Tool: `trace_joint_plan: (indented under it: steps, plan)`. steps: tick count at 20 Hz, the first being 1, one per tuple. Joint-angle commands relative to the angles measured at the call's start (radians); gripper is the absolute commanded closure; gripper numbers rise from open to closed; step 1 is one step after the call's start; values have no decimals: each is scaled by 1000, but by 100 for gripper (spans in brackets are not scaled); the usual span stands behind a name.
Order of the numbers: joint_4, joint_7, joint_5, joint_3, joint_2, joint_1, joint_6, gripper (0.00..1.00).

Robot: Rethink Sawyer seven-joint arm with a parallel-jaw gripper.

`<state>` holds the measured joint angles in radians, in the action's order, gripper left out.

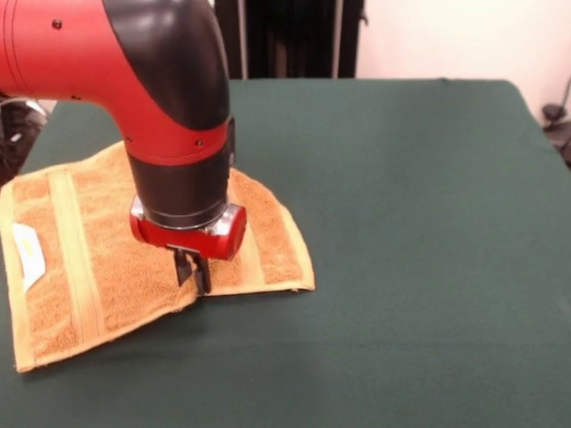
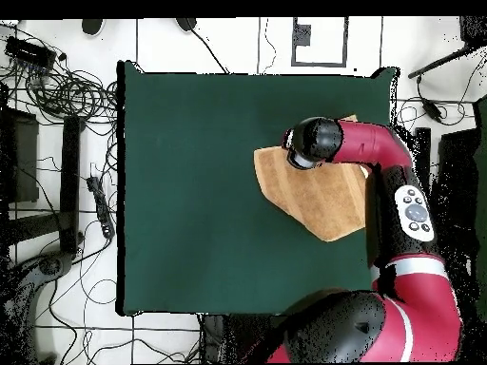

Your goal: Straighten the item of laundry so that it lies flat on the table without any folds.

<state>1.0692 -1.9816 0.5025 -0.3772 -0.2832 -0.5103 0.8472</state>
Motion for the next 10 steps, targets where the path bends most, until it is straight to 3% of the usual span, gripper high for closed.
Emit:
trace_joint_plan:
  steps: [1, 10]
  plan:
    - [24, 174, 12, -99, -51, 86, -29, 100]
    - [123, -176, -48, -12, -85, 161, -143, 100]
